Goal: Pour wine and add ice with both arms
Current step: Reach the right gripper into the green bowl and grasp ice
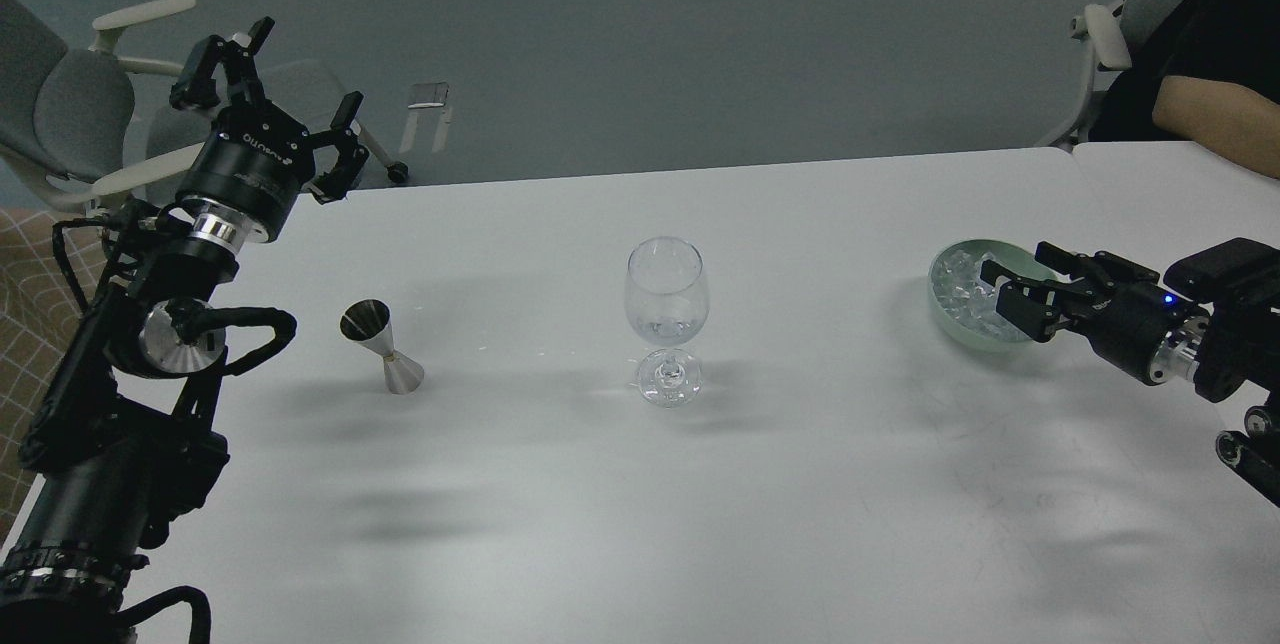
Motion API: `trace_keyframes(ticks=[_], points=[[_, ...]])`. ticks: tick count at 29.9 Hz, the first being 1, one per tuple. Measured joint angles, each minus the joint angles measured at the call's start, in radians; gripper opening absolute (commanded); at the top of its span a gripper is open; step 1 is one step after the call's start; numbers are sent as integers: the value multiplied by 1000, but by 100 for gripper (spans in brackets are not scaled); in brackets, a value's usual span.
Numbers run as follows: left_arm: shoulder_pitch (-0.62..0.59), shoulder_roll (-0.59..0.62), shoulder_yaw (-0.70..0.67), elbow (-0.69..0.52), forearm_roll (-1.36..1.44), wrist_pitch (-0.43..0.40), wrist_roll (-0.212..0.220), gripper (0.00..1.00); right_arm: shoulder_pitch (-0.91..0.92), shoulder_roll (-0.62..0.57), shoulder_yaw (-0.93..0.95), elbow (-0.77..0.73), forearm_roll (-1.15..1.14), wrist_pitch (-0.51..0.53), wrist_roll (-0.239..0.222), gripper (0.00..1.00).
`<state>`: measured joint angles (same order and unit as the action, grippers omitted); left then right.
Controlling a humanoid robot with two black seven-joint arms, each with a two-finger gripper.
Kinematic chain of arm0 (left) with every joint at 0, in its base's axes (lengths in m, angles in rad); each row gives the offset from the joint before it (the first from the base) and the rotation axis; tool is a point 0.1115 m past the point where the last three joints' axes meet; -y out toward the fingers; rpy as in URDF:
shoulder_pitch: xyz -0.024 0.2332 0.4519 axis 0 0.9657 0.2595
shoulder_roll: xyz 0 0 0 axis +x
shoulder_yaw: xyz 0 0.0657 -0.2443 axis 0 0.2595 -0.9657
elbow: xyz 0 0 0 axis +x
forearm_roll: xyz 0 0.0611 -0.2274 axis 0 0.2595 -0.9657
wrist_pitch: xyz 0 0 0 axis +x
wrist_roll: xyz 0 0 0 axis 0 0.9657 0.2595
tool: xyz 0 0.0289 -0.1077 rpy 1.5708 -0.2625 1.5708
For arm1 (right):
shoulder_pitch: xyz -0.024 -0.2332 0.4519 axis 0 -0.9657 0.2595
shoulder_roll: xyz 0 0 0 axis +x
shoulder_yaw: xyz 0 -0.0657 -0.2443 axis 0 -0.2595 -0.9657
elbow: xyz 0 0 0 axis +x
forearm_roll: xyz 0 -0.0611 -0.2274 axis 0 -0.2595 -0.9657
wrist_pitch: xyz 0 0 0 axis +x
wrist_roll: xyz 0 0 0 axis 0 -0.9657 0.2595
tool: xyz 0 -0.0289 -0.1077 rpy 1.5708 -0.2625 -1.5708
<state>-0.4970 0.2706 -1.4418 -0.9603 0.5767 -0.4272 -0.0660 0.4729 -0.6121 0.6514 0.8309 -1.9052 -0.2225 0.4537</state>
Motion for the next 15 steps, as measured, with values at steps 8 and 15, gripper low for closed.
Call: trace_keyframes(ticks=[8, 15], points=[[1, 1, 0, 0, 0, -1, 0, 98, 30, 21, -54, -35, 0, -1, -1, 50], [1, 1, 0, 0, 0, -2, -1, 98, 49, 36, -74, -58, 0, -2, -1, 50]])
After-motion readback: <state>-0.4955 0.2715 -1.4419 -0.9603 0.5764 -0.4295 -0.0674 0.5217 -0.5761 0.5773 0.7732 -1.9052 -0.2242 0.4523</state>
